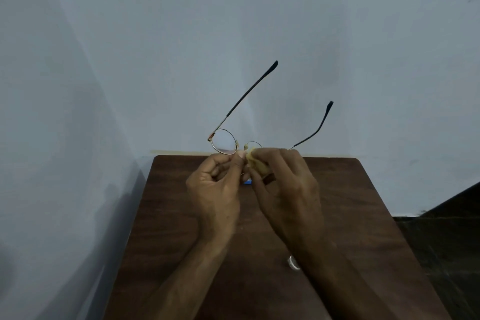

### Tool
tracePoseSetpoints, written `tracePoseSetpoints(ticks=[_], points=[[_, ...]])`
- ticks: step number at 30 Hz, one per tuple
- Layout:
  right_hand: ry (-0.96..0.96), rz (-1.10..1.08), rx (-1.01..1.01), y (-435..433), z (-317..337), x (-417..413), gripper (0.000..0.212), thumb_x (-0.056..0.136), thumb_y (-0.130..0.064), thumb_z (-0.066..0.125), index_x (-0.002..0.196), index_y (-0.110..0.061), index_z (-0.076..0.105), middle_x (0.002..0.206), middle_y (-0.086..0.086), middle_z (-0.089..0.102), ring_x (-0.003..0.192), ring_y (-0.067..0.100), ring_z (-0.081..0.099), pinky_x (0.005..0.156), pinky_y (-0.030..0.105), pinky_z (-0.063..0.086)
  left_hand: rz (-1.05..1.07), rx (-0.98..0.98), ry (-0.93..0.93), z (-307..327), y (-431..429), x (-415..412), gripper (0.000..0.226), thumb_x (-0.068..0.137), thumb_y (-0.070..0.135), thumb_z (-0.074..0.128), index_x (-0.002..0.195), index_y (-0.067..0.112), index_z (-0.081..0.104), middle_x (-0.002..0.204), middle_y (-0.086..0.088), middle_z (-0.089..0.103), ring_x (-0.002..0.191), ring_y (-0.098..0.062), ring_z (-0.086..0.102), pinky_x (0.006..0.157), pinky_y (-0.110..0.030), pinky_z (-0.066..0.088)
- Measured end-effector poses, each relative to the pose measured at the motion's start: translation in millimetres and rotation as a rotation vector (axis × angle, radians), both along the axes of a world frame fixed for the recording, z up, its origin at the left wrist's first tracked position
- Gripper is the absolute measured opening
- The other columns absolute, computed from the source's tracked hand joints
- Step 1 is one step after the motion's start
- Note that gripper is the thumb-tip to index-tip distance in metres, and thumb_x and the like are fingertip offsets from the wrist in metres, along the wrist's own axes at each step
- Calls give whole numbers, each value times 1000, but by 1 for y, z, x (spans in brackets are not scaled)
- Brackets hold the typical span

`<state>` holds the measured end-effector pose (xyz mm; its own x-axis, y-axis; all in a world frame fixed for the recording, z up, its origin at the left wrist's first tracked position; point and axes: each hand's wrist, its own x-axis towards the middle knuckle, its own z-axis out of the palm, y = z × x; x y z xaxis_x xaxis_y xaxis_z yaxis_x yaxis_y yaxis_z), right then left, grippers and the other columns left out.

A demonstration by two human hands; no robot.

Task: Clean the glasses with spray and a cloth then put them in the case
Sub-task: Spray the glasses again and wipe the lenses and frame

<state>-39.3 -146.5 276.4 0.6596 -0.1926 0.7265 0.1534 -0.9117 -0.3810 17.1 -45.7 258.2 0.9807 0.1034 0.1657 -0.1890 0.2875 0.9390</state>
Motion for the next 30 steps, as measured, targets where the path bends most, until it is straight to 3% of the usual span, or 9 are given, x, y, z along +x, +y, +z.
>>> tracePoseSetpoints(ticks=[6,9,12,18,23,27,30], points=[[-39,-25,-66,-4,-11,5,11,94,-1,78,104,-5,75,104,7,71,89,28,62,80,37,53,-12,-17,31,0,4,4,15,90,14,79,96,1,81,82,-10,81,79,-26,81,68,-36,66],[-56,-21,-89,-3,-15,6,10,95,-1,77,105,-3,75,105,9,72,89,30,62,81,39,54,-20,-40,57,-2,5,7,11,92,9,78,95,-1,80,79,-11,80,74,-23,80,63,-28,63],[-76,2,-97,6,-11,14,8,97,0,75,104,-3,76,106,9,73,92,30,64,84,36,54,-5,-30,79,-5,3,8,9,93,10,77,93,1,81,78,-8,79,71,-17,78,60,-29,62],[-104,7,-107,-4,-18,18,15,104,-9,65,100,-1,77,104,11,74,91,30,65,83,39,55,37,10,69,-7,7,16,9,93,9,78,85,3,79,71,-7,76,68,-21,76,62,-45,66],[-128,47,-169,8,-12,27,8,100,-2,70,97,-1,77,105,11,75,90,30,66,83,37,55,30,35,56,-8,6,17,11,94,13,77,84,13,80,71,-2,77,67,-16,73,60,-36,62],[-102,16,-180,-12,-15,26,4,96,0,73,99,-1,76,105,11,75,89,30,65,82,39,56,43,41,74,-4,11,23,9,94,9,76,85,8,78,66,0,75,62,-11,72,51,-30,60],[-118,39,-189,-2,-11,31,5,97,1,71,97,-1,76,104,10,75,87,31,65,82,38,55,38,56,68,-4,12,27,11,94,8,75,84,12,78,67,0,76,63,-12,73,53,-32,61]])
